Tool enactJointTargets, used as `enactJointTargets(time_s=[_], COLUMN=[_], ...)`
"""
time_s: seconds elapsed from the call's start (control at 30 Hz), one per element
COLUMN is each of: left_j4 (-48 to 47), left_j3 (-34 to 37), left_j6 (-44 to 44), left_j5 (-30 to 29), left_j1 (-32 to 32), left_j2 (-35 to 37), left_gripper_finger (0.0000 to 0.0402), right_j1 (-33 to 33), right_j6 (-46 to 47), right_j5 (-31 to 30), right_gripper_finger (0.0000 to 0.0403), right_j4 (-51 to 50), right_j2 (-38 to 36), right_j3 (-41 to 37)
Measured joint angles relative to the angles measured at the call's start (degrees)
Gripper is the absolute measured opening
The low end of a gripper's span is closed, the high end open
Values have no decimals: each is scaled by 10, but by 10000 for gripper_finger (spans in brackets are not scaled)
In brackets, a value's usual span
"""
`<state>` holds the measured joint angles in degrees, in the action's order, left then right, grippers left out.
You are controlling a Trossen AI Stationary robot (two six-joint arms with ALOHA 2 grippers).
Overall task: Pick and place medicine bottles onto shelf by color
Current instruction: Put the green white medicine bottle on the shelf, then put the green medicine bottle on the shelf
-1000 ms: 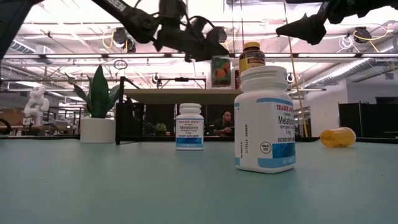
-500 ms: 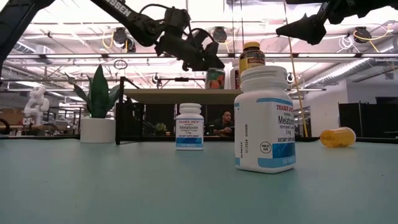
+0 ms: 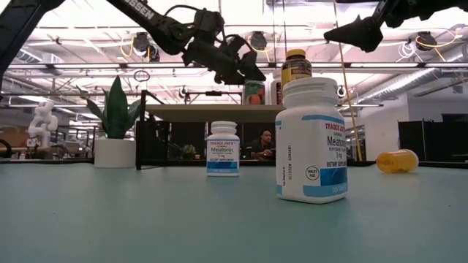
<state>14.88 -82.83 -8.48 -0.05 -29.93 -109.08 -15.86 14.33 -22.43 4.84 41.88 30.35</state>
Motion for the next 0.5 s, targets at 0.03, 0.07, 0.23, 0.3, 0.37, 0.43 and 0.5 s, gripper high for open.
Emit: enactJointTargets(time_s=[0.03,0.07,0.23,0.3,0.37,0.43,0.5], left_j4=[-2,-3,-44,-85,-146,-215,-298], left_j3=[0,0,0,0,0,0,0], left_j6=[-10,-18,-49,-50,-45,-45,-46], left_j5=[0,0,0,-1,-3,-5,-5], left_j1=[1,3,13,21,31,47,66], left_j2=[2,7,66,102,144,183,220], left_gripper_finger=[359,366,381,379,373,363,351], right_j1=[0,0,0,0,0,0,0], right_j6=[0,0,0,0,0,0,0], right_j5=[0,0,0,0,0,0,0], right_gripper_finger=[393,393,393,393,393,393,393], right_j4=[-2,-5,-6,-7,-9,-6,1], right_j2=[0,0,0,0,0,1,2], right_j3=[0,0,0,0,0,-2,-8])
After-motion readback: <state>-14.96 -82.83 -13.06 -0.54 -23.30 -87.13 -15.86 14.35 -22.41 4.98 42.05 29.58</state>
